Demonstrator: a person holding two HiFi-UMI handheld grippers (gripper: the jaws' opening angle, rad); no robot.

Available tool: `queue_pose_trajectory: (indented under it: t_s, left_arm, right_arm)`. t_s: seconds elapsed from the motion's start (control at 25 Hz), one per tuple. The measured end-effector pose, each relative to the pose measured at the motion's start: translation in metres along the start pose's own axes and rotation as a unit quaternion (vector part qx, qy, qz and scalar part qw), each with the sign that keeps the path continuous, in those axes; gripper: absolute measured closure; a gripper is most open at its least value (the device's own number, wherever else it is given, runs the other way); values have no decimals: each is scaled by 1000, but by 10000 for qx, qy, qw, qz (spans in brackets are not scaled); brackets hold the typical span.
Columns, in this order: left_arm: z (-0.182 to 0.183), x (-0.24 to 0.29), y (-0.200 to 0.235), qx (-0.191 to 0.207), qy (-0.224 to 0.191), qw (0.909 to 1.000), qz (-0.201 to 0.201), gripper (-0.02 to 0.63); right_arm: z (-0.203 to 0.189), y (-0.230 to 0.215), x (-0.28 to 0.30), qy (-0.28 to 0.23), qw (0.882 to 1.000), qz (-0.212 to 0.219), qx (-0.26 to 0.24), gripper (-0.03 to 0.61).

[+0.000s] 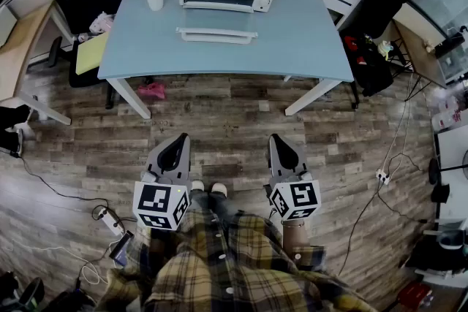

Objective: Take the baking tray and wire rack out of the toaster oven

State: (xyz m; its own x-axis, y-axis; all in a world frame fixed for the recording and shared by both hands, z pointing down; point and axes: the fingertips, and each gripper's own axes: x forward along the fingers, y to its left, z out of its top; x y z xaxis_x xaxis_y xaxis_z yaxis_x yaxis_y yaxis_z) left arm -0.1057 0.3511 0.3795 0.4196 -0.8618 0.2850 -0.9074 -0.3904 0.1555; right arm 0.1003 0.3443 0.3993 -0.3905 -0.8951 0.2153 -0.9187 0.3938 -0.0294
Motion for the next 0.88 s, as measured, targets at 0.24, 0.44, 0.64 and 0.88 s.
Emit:
queue_pose_trajectory:
  t_s: [0.24,0.44,0.64,0.88]
  left_arm:
    - [-1,6,-14,-119,-150,9998,72,623]
    - [1,13,-25,-184,-199,9996,71,550]
    - [3,24,-20,-274,-226,9993,113,503]
    - [12,58,10,-323,-278,9991,76,447]
  right_arm:
    - [0,-17,-10,-289,9981,223,498,574]
    - [1,-30,-16,-371,9960,381,711,522]
    - [0,-35,-2,-357,9938,534,909,456]
    - [10,-42,44,-424,9920,575,1039,385]
